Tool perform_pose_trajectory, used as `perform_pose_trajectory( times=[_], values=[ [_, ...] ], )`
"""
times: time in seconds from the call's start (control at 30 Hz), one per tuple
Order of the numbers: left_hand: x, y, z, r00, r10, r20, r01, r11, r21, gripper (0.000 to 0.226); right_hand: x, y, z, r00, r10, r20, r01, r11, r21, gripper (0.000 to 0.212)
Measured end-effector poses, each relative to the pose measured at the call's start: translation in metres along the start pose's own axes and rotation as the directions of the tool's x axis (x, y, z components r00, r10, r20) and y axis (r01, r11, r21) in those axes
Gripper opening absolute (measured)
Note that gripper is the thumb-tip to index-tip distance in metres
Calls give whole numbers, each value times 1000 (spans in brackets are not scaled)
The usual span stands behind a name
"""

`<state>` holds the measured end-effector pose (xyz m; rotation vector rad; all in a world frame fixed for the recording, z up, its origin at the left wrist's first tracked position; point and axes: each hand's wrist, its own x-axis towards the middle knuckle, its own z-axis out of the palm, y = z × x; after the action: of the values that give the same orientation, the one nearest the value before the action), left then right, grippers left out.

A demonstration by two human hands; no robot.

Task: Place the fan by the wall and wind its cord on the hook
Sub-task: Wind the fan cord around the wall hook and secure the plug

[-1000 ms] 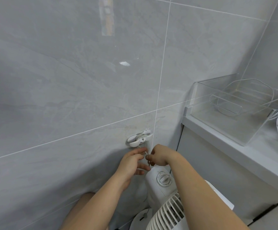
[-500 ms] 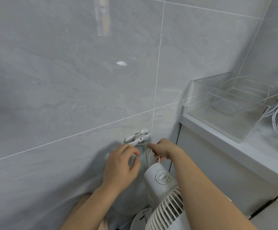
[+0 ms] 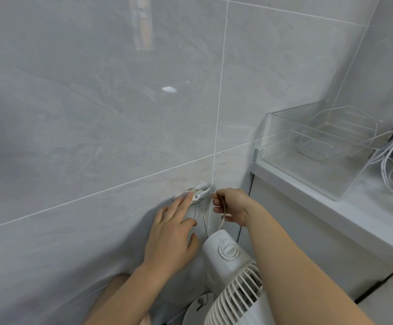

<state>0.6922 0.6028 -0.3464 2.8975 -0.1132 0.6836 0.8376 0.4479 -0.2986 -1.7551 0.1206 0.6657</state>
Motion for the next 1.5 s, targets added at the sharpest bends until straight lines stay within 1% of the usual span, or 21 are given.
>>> perform_pose_trajectory(
  times=[0.07, 0.13, 0.23, 0.3, 0.37, 0.5, 0.6, 0.67, 0.77, 0.83, 0.93, 1.07, 1.13, 1.2, 1.23, 1.3, 1.37, 1.43, 1.5],
  values=[
    [1, 1, 0, 1000, -7, -11, 7, 1000, 1, 15, 3, 1, -1, 1000, 3, 14, -4, 1000, 26, 25],
    [2, 1, 0, 1000, -8, -13, 8, 1000, 8, 12, 2, 0, 2, 1000, -26, -16, 26, 1000, -14, 22],
    [2, 0, -3, 1000, 3, -25, -3, 1000, 10, 9, 1, -3, 10, 980, -167, -112, 153, 980, -125, 22],
    [5, -1, -6, 999, 1, -33, -1, 1000, 9, 8, 5, -2, 14, 949, -257, -182, 218, 953, -209, 29],
    [7, -1, -7, 999, -5, -32, 5, 1000, 5, 8, 7, -1, 18, 919, -320, -229, 249, 923, -293, 34],
    [5, -4, -8, 1000, -1, -26, 1, 1000, 3, 12, 8, -3, 23, 875, -395, -280, 271, 879, -392, 43],
    [5, -5, -7, 999, -2, -39, 2, 1000, -3, 13, 2, -5, 25, 819, -494, -293, 306, 807, -506, 35],
    [6, -3, -7, 999, -6, -45, 6, 1000, 1, 13, -2, -5, 24, 775, -571, -271, 365, 754, -547, 28],
    [6, -1, -5, 998, -21, -51, 21, 1000, -9, 14, -8, -5, 23, 712, -659, -242, 424, 679, -599, 26],
    [5, -1, -5, 999, -23, -47, 22, 1000, -17, 14, -10, -5, 24, 691, -687, -224, 458, 657, -599, 25],
    [4, 2, -7, 998, 1, -56, -3, 999, -37, 17, -14, -4, 25, 680, -700, -218, 477, 648, -594, 23],
    [0, 13, -11, 993, 44, -111, -61, 986, -157, 26, -15, -5, 25, 655, -724, -217, 485, 622, -615, 23],
    [-1, 17, -10, 995, 5, -99, -28, 971, -237, 38, -20, -8, 26, 648, -731, -215, 517, 629, -581, 20],
    [0, 23, -9, 997, -67, -39, 51, 944, -327, 52, -30, -12, 29, 657, -727, -198, 563, 648, -512, 16],
    [2, 26, -9, 995, -102, -8, 91, 917, -389, 55, -34, -14, 31, 669, -720, -183, 583, 662, -471, 17],
    [6, 33, -10, 989, -143, 40, 142, 837, -529, 52, -42, -17, 33, 692, -708, -141, 615, 680, -398, 24],
    [10, 39, -9, 989, -133, 58, 139, 754, -642, 48, -46, -17, 32, 704, -703, -100, 640, 689, -340, 36],
    [12, 42, -7, 989, -133, 62, 137, 680, -720, 46, -48, -16, 29, 722, -689, -61, 650, 706, -282, 47],
    [14, 39, -5, 979, -191, 65, 171, 617, -768, 43, -49, -15, 27, 728, -685, -37, 659, 713, -240, 53]
  ],
)
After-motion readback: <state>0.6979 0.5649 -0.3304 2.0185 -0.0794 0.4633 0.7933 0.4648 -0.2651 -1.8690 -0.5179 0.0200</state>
